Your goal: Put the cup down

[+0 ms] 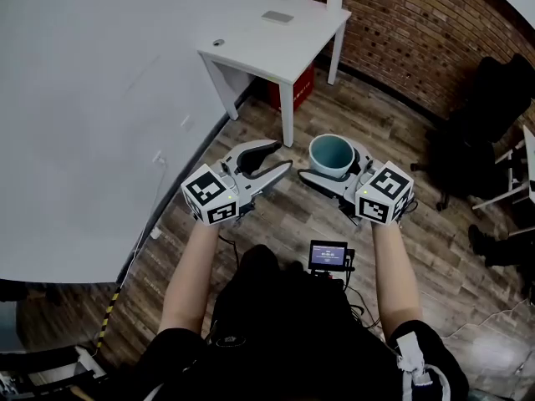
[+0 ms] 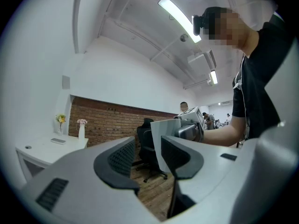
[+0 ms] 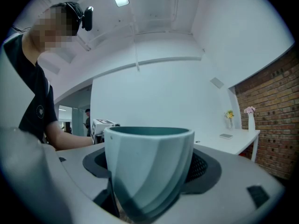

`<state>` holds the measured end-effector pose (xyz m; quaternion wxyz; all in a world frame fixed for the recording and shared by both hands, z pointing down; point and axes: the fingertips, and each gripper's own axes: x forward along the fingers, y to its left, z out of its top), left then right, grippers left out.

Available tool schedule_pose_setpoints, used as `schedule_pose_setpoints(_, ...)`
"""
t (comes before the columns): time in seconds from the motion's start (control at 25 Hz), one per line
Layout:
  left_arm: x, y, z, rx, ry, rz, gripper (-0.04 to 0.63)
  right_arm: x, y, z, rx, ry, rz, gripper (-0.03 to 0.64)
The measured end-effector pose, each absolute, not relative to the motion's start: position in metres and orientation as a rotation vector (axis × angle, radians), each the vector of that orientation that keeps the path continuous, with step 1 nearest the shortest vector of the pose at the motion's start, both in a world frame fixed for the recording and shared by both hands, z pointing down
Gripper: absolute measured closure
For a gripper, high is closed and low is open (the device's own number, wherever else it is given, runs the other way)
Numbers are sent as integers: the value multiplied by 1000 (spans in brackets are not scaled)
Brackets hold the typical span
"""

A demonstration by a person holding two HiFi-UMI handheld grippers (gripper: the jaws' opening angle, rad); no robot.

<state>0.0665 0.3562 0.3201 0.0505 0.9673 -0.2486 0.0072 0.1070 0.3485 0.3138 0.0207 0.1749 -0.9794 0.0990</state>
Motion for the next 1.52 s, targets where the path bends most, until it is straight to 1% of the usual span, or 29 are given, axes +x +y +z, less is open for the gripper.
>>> schedule_pose_setpoints(0.44,65,313,341,2942,-724,30,431,103,306,338,555,-3018,351,219)
schedule_pose_setpoints(0.84,47,225,363,2939,-672,13,431,91,221,360,641,-3002,385,219)
schedule_pose_setpoints(1.12,11,152,371,2926,-642,19,431,59,151,367,680,-2986,414,219)
schedule_pose_setpoints(1.32,-5,132,374,2938,-676,1,431,44,132,370,659,-2990,384,219)
schedule_pose_setpoints(1.52,-30,90,372,2947,-665,-1,431,19,89,368,675,-2986,382,219)
